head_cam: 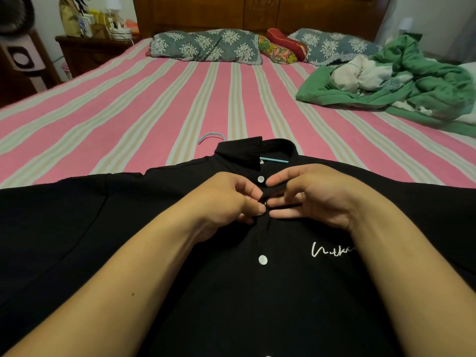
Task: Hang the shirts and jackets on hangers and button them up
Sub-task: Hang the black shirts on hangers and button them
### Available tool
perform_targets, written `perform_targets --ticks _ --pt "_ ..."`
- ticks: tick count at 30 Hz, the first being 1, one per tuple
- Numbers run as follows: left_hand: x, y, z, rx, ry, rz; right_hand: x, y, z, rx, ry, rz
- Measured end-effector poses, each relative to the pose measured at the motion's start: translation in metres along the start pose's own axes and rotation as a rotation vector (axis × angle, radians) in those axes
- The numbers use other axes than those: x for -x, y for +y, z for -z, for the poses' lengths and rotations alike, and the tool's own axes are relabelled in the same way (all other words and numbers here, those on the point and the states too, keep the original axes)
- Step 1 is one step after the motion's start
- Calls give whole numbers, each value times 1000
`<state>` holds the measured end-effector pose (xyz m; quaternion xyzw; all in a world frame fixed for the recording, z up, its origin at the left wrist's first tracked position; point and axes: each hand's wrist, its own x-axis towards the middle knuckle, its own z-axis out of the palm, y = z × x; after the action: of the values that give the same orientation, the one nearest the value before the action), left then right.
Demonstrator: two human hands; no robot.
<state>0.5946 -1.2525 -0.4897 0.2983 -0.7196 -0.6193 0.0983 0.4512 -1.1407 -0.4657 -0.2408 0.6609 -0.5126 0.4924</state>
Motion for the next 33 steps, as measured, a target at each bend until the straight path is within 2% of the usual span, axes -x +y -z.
perform_targets --ticks 7,13,19,23,26,31,33 --pt "1 3 6 175 -55 59 1 3 1 88 -61 90" --pt "1 5 7 260 -83 74 -5 8 -7 264 13 231" --pt "0 5 7 290 -66 93 -4 9 -8 216 23 248" --pt "0 6 6 346 -31 117 -1 -1 1 17 181 233" --pt "0 6 7 368 -48 127 0 -9 11 -39 337 318" --pt "1 8 6 384 -30 125 9 -9 1 308 97 211" --pt "0 7 6 352 -27 107 10 -8 -6 357 62 180"
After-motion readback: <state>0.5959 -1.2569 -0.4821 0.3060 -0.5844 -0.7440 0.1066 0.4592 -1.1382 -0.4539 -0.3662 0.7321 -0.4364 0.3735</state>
